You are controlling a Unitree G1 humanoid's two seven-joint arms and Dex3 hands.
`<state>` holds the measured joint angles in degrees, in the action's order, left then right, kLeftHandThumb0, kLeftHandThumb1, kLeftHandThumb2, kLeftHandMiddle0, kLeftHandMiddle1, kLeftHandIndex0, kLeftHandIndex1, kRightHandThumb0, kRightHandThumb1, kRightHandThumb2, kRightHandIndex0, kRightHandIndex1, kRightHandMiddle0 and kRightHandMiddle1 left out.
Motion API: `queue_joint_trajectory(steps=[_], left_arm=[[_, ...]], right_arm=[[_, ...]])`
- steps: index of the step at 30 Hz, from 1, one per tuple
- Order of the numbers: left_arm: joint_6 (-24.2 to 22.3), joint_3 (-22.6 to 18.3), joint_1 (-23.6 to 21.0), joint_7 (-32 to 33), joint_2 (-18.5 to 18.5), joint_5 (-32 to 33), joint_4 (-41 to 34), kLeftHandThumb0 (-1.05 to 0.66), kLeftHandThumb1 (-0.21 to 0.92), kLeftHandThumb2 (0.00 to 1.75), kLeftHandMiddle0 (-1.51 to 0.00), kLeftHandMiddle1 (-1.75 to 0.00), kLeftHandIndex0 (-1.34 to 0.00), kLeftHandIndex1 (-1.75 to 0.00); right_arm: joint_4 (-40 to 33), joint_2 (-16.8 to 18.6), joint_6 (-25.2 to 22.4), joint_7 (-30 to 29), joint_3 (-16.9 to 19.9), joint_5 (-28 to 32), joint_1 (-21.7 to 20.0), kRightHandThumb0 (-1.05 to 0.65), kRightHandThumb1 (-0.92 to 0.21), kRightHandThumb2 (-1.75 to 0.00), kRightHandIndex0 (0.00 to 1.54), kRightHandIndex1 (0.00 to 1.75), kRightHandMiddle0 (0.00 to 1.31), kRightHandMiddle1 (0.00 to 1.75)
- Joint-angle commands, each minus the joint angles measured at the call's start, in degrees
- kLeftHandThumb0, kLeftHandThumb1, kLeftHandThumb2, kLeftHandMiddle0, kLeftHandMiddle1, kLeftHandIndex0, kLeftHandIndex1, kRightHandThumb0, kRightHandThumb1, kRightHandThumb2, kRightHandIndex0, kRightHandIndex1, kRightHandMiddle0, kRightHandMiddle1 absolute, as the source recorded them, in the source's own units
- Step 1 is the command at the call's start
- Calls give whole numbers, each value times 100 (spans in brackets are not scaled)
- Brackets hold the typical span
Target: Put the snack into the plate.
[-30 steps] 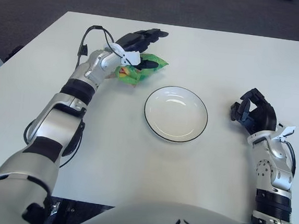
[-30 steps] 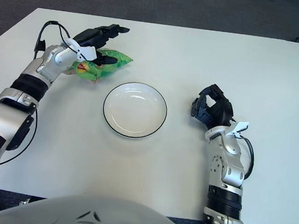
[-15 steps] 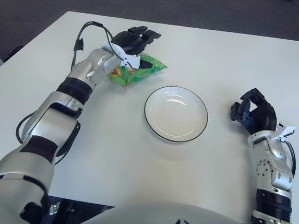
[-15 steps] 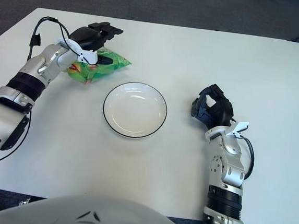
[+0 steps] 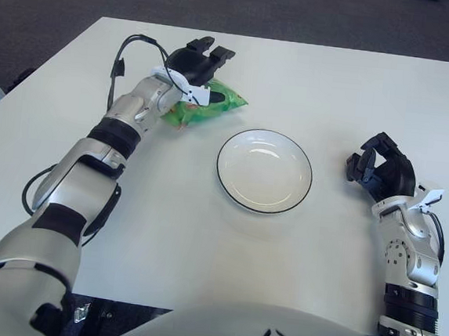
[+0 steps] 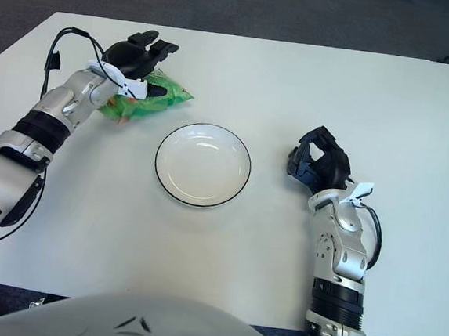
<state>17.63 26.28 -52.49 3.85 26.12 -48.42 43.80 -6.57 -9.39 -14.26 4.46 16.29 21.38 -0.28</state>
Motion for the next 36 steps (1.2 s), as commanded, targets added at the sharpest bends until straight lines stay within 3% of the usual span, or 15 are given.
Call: queue_joint_trajectory(steps=[1, 14, 19, 28, 33, 36], left_arm=[[-33, 83, 59, 112, 46, -46, 207, -105, 92, 82, -11, 0, 0, -58], [46, -22, 314, -187, 121, 350, 119, -105, 92, 94, -11, 0, 0, -59], [21, -144, 648, -310, 267, 536, -228, -105, 92, 94, -12, -1, 0, -58], [-371, -354, 1144, -512, 414, 630, -935, -105, 92, 96, -12, -1, 0, -57], [-849, -415, 1502, -647, 504, 496, -1463, -105, 92, 97, -11, 0, 0, -57], [-1402, -490, 1738, -947, 506, 403, -2057, -105, 92, 97, -11, 0, 0, -55]], right_arm=[[343, 169, -243, -26, -63, -38, 343, -46, -39, -123, 117, 175, 56, 175], [336, 183, -251, -40, -50, -25, 336, -46, -39, -123, 117, 175, 56, 175], [351, 177, -232, -43, -43, -35, 323, -46, -39, -123, 117, 175, 56, 175], [379, 155, -228, -26, -39, -39, 302, -46, -39, -123, 118, 175, 56, 175], [399, 142, -269, -24, -27, -19, 279, -47, -39, -124, 118, 175, 56, 175], [420, 132, -275, -16, -23, -16, 267, -47, -38, -124, 117, 175, 56, 175]])
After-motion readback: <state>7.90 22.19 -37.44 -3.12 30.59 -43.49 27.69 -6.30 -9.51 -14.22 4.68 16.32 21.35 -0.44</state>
